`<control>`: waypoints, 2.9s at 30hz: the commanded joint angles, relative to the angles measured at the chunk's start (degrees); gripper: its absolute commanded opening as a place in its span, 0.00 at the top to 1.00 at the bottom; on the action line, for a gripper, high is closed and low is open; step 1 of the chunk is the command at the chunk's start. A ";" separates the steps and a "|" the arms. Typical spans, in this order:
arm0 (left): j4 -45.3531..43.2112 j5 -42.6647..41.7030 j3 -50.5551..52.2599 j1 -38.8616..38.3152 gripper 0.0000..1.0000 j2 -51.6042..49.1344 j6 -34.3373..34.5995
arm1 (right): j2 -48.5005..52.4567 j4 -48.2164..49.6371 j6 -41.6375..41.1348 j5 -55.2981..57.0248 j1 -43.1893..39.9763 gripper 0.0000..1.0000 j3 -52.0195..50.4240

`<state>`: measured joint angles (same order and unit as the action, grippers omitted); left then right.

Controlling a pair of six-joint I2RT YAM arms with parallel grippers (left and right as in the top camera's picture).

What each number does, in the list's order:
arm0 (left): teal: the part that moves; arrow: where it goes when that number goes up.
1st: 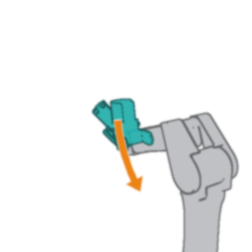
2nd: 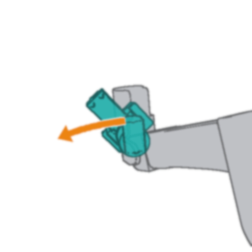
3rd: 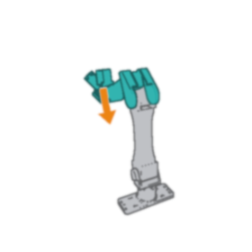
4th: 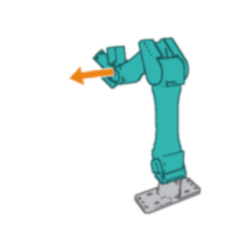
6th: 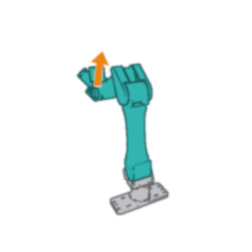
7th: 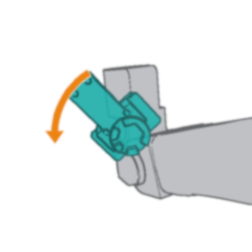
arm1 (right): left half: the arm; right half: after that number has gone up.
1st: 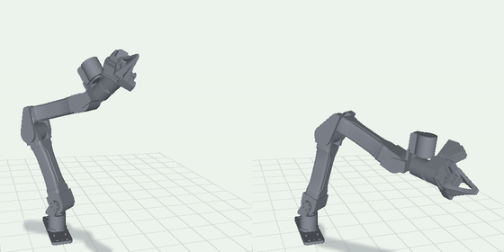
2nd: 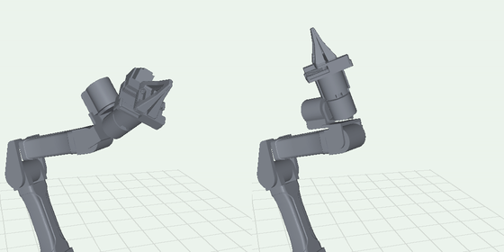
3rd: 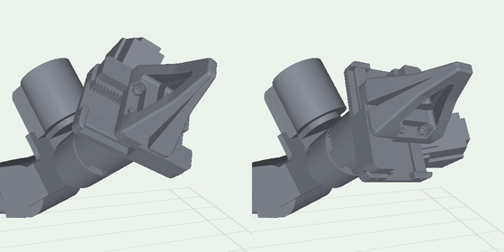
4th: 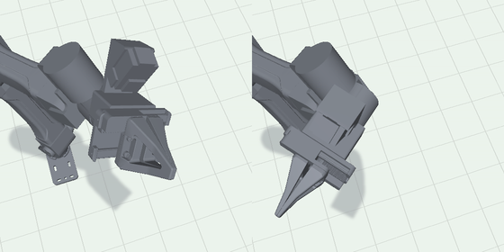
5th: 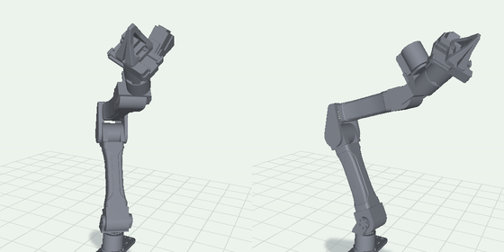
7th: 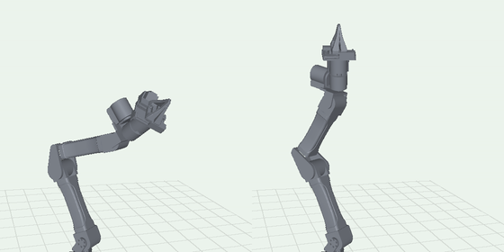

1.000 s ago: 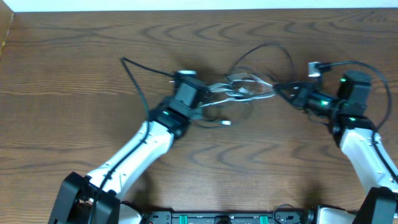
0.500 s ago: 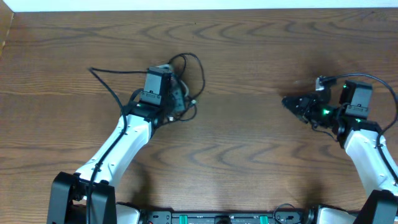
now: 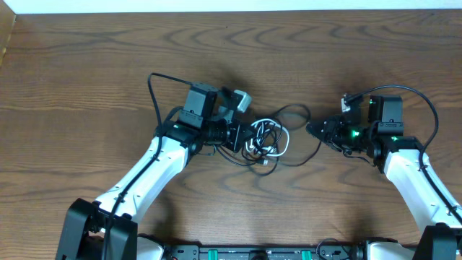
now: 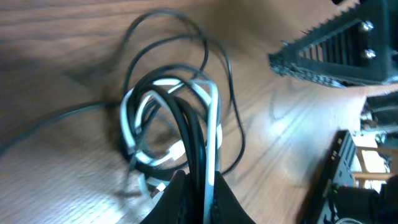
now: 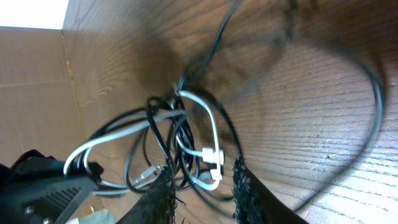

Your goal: Untangle cables

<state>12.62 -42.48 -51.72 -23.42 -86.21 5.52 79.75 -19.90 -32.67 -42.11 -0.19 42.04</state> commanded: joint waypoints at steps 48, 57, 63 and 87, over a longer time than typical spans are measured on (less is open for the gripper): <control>-22.58 -19.39 0.28 -3.67 0.92 -0.26 10.23 | -0.76 -4.39 -0.72 4.68 0.76 0.60 0.48; -22.62 -18.10 0.28 -3.67 0.92 -0.26 9.79 | -0.76 -5.31 -0.48 4.68 1.18 0.53 0.48; -24.81 -18.14 0.28 -3.67 0.92 -0.26 10.43 | -0.76 -5.20 -0.48 9.25 5.53 0.48 0.48; -30.29 -19.85 0.28 11.34 0.92 -0.20 17.03 | -1.22 -8.31 -6.86 38.73 11.23 0.99 0.76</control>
<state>-18.79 -61.71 -51.24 -17.02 -86.28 23.75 79.64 -27.18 -40.88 -8.82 13.67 42.06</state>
